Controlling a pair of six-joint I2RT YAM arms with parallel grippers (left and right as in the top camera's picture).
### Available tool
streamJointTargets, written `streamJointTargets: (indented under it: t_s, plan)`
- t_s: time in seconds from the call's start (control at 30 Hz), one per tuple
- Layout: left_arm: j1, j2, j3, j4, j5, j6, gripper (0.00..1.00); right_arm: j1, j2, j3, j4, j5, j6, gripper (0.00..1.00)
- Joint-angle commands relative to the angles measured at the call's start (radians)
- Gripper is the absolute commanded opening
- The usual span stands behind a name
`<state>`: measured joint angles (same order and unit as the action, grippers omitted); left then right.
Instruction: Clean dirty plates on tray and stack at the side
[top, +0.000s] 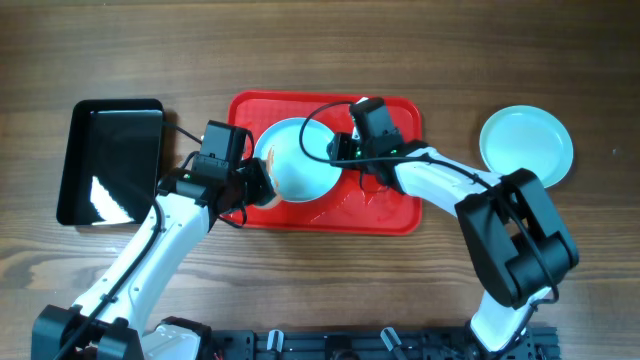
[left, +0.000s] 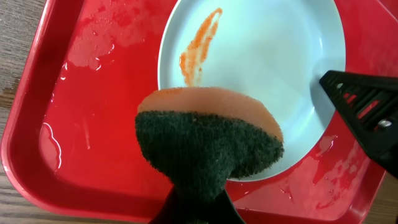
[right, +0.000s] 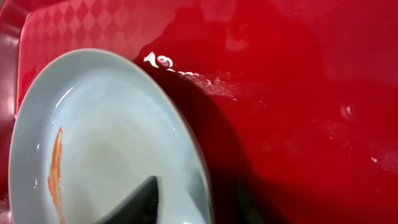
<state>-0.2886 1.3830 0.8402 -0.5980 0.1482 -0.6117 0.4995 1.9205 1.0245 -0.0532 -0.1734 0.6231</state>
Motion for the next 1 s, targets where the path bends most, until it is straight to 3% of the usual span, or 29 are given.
streamJointTargets:
  t_s: [0.0,0.03,0.47,0.97]
  plan:
    - [-0.002,0.007,-0.005,0.004,0.008,0.002,0.04,0.006,0.048,-0.002,-0.007,0.022,0.008,0.1]
    - [-0.002,0.007,-0.005,0.005,0.008,0.002,0.04,0.006,0.048,-0.002,-0.01,0.022,0.009,0.04]
    - [-0.079,0.018,-0.006,0.182,0.019,-0.005,0.04,0.014,0.05,-0.002,-0.105,0.096,0.087,0.04]
    - [-0.139,0.185,-0.005,0.38,-0.079,0.006,0.04,0.014,0.013,-0.001,-0.151,0.089,0.084,0.04]
